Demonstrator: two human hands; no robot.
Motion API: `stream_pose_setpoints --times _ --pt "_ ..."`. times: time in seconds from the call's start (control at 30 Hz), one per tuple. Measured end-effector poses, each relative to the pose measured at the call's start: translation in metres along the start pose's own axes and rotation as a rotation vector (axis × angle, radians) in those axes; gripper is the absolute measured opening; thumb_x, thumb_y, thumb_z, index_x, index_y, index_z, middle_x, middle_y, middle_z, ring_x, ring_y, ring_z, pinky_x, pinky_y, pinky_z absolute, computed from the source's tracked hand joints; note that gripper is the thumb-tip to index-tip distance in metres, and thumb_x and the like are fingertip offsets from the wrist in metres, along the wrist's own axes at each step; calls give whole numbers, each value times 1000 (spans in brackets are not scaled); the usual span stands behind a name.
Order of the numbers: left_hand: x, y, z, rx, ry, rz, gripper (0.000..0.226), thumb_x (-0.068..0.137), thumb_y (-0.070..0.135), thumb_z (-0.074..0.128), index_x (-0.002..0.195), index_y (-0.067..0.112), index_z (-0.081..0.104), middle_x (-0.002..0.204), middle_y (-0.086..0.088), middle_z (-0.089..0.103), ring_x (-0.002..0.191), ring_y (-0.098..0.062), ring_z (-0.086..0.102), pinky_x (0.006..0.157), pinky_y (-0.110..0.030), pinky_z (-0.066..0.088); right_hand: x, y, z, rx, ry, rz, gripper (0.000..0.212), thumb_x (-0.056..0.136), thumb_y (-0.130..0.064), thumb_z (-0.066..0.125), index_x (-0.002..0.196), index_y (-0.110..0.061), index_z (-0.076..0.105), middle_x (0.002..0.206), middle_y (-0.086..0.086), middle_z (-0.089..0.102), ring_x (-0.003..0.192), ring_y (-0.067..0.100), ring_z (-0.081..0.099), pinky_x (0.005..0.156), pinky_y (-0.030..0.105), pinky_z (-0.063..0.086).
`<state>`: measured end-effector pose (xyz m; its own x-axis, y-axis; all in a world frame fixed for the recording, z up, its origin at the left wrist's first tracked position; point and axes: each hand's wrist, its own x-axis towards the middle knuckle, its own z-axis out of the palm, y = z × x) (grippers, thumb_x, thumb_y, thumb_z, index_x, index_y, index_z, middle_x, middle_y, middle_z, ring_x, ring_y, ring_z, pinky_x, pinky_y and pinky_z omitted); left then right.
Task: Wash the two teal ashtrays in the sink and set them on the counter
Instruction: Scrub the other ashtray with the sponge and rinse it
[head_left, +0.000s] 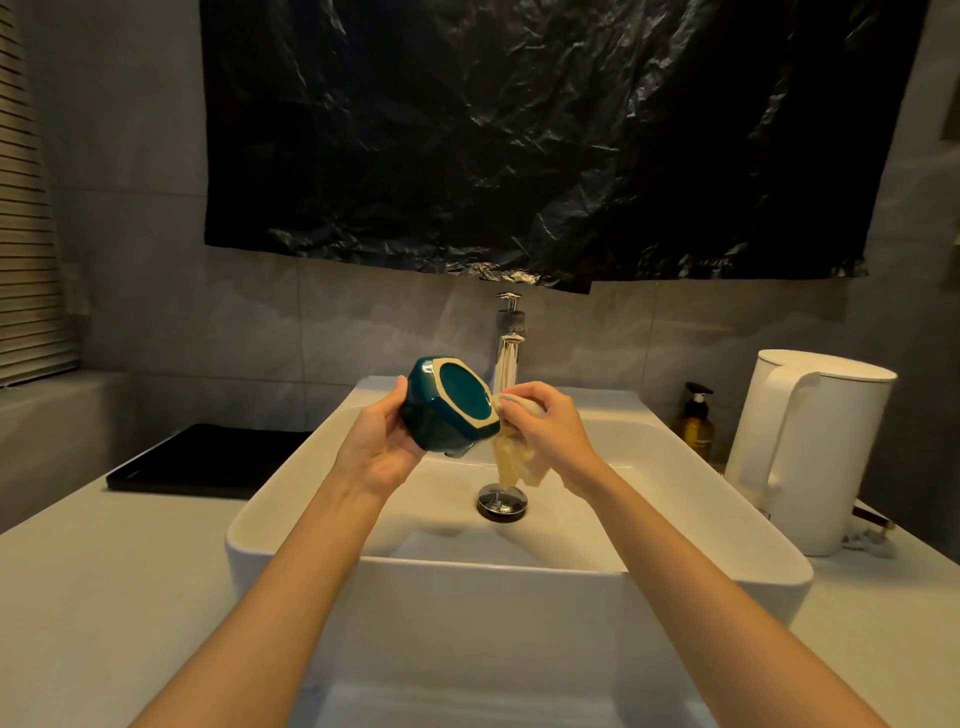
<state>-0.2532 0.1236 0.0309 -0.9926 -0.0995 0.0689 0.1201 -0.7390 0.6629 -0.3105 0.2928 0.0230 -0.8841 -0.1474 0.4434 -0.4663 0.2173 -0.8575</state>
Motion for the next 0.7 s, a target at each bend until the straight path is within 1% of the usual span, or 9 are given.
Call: stream_pose_setpoints --times 0.07,0.2,0.23,0.37,0.43,0.5,0.57,0.63,0.7 --pt "-1 -3 3 10 -1 -2 23 99 21 44 117 10 53 115 -13 60 102 -27 59 79 -47 50 1 0 0 29 11 36 11 92 -31 61 101 -25 61 95 -9 60 88 12 57 62 15 44" --pt "2 1 1 -56 6 10 21 99 21 42 109 7 55 116 -15 59 102 -29 58 94 -51 43 -4 0 -1 12 -57 55 19 90 -33 63 104 -20 61 96 -4 61 89 13 57 66 17 46" --pt "3 2 -1 -75 11 10 22 100 21 42 109 6 55 116 -16 59 102 -29 58 95 -51 42 -7 0 0 -6 -71 52 20 89 -34 64 104 -20 61 97 -4 61 89 14 57 65 17 46" --pt "6 1 -6 -112 43 0 30 100 22 41 124 4 46 112 -17 58 109 -32 55 92 -52 41 -11 -3 7 -52 -107 4 21 87 -33 68 103 -22 61 98 -4 62 90 14 59 67 18 51" --pt "9 1 -6 -126 52 -8 33 100 22 41 128 4 44 109 -18 58 114 -34 51 93 -53 41 -13 -2 11 -85 -101 -76 21 85 -31 70 103 -22 63 99 -5 63 92 15 59 70 22 55" --pt "11 0 -6 -101 68 -1 32 100 22 42 127 5 44 109 -17 58 112 -33 51 91 -52 42 -15 0 12 -144 -75 -190 22 83 -31 72 101 -23 64 97 -9 62 89 12 59 69 17 53" --pt "13 -2 -6 -44 77 -15 37 98 23 46 129 2 43 117 -18 57 110 -32 54 82 -49 47 -15 1 13 -200 -46 -354 20 80 -29 75 97 -22 66 93 -11 63 85 8 59 67 12 50" --pt "17 -6 -7 28 91 -49 45 96 24 50 135 3 42 127 -19 54 109 -31 56 73 -44 52 -14 4 16 -284 -33 -570 21 78 -23 78 95 -18 69 92 -4 66 82 9 60 69 15 52" --pt "18 -8 -8 79 114 -76 48 95 25 51 137 5 41 129 -20 53 108 -30 57 69 -42 53 -12 5 18 -344 -15 -695 22 76 -17 79 96 -12 69 94 4 67 83 12 61 71 18 53"
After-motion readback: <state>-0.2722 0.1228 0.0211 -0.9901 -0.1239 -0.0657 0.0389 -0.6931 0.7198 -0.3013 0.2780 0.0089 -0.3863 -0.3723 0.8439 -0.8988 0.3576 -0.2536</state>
